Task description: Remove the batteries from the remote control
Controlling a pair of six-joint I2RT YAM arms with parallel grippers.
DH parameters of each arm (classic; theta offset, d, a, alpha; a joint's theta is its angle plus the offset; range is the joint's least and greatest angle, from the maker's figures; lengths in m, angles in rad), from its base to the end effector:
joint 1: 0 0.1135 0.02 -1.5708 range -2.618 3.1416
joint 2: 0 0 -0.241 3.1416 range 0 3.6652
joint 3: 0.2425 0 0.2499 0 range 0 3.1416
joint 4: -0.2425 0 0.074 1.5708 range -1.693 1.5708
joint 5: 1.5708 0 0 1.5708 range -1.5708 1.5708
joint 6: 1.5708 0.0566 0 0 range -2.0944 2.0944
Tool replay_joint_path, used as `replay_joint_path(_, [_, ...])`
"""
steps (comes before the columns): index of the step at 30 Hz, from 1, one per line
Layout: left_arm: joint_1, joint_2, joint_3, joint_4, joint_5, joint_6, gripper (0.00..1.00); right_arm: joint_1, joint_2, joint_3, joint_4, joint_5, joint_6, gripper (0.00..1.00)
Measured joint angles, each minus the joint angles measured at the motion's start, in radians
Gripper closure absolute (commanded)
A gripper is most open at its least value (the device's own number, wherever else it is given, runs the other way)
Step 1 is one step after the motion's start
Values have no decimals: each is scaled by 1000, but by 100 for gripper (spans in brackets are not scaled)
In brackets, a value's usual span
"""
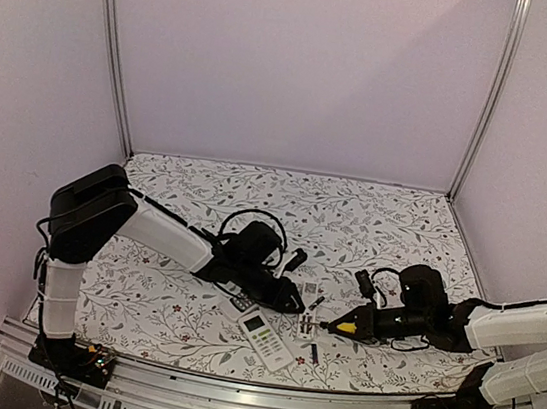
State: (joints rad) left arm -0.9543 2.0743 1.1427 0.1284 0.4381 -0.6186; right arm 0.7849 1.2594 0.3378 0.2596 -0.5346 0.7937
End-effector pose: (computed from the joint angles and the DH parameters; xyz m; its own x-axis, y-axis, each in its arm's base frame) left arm 0.2210 -0.3534 0.0756 -0.8662 0.3141 -0.3887 0.4994 0.5712 -0.6514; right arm 0.1476 0.1882 0.1105 -0.9412 -0.0731 -0.3298 -0.3157 0.5374 0.7820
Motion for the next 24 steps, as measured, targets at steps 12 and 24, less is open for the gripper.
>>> replay_joint_path(12, [42,-82,-69,10,-35,-21,52,0,-40,-19,43,4,16,100])
replay_joint_path(24, [65,-326,-94,-44,-147,90,21,0,-269,35,-220,269,-32,100])
